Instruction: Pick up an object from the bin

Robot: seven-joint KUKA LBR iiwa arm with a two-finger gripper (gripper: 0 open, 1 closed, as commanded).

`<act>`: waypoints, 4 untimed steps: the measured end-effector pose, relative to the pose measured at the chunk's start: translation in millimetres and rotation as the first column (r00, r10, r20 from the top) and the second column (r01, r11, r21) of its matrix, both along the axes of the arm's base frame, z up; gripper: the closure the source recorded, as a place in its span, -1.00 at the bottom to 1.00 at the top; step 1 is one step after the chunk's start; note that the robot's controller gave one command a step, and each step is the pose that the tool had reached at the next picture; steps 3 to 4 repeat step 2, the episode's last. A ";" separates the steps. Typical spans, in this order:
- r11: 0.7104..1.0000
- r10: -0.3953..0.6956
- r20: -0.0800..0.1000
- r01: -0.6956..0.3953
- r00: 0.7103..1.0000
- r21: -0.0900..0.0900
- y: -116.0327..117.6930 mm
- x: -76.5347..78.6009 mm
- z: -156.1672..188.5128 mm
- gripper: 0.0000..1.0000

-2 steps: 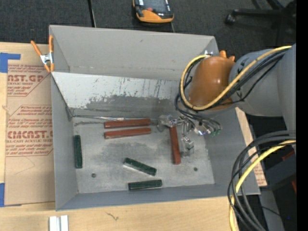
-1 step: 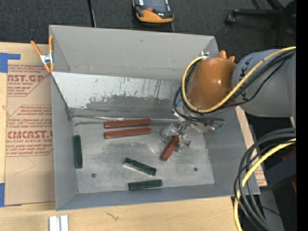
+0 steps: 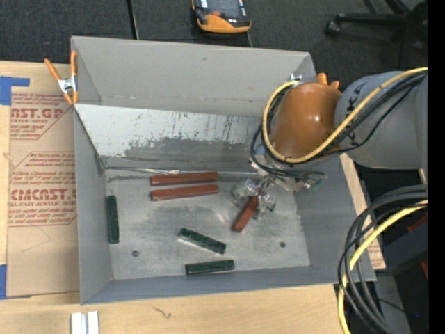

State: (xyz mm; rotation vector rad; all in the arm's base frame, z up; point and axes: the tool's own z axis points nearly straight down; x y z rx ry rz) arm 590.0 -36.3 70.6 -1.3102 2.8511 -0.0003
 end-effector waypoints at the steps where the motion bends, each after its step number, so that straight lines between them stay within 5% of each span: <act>1: 1.000 0.000 -0.005 0.000 1.000 0.000 0.3 -1.6 3.5 1.00; 4: 1.000 0.000 -0.013 0.000 1.000 0.001 0.9 -3.7 23.3 1.00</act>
Offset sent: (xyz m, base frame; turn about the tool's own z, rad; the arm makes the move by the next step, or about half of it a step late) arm 0.0000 0.0000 0.0725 0.0000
